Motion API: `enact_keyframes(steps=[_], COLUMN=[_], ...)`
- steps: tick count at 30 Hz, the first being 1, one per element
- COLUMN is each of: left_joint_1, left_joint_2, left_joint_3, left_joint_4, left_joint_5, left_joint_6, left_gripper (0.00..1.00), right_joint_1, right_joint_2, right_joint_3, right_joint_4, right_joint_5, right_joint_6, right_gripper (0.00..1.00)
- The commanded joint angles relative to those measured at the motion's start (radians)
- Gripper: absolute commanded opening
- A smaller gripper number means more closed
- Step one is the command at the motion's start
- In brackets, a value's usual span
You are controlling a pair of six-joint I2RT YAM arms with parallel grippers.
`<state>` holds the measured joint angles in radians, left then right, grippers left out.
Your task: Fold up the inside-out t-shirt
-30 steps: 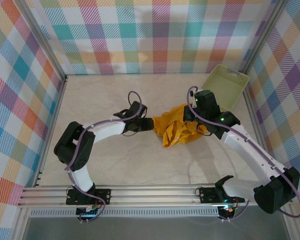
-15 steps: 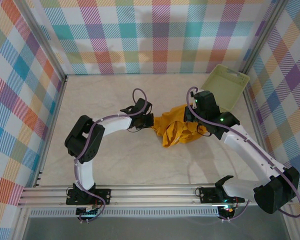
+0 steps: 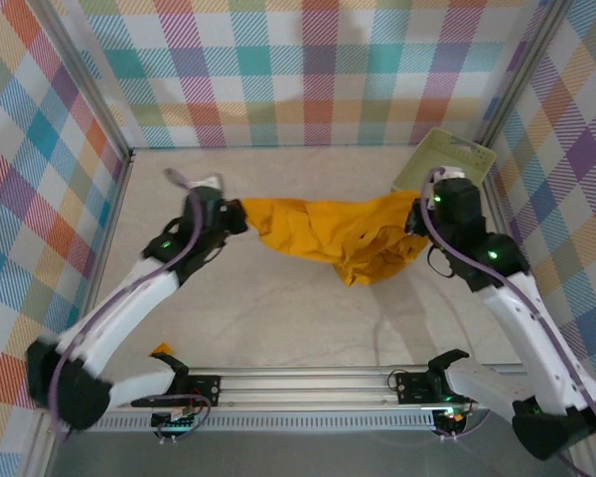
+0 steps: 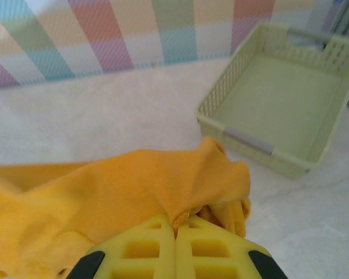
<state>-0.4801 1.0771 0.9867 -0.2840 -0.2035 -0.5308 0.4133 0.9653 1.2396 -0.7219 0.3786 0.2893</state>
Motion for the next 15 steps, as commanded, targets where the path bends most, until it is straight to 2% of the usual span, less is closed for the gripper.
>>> enact_keyframes(steps=[1,3,5,10,15], left_joint_1=[0.011,0.015,0.031,0.098,0.155], left_joint_2=[-0.177,-0.237,-0.202,0.075,0.429], left_joint_3=[-0.079,-0.089,-0.066,0.022,0.147], left_joint_4=[-0.029,-0.053,-0.111,-0.267,-0.367], left_joint_5=[-0.149,-0.197,-0.213,-0.176,-0.103], left_joint_6=[-0.009,-0.009,-0.014,-0.048,-0.026], left_gripper=[0.00,0.00,0.00,0.00,0.00], right_joint_1=[0.001,0.001,0.001,0.001,0.002], right_joint_2=[-0.066,-0.084,-0.071,0.077,0.398], right_joint_3=[0.056,0.072,0.076,0.012,0.055], right_joint_4=[-0.019,-0.024,-0.024,0.023,0.059], right_joint_5=[-0.044,-0.092,-0.132,-0.230,-0.313], right_joint_6=[-0.034,-0.020,0.002,0.068,0.128], right_gripper=[0.00,0.00,0.00,0.00,0.00])
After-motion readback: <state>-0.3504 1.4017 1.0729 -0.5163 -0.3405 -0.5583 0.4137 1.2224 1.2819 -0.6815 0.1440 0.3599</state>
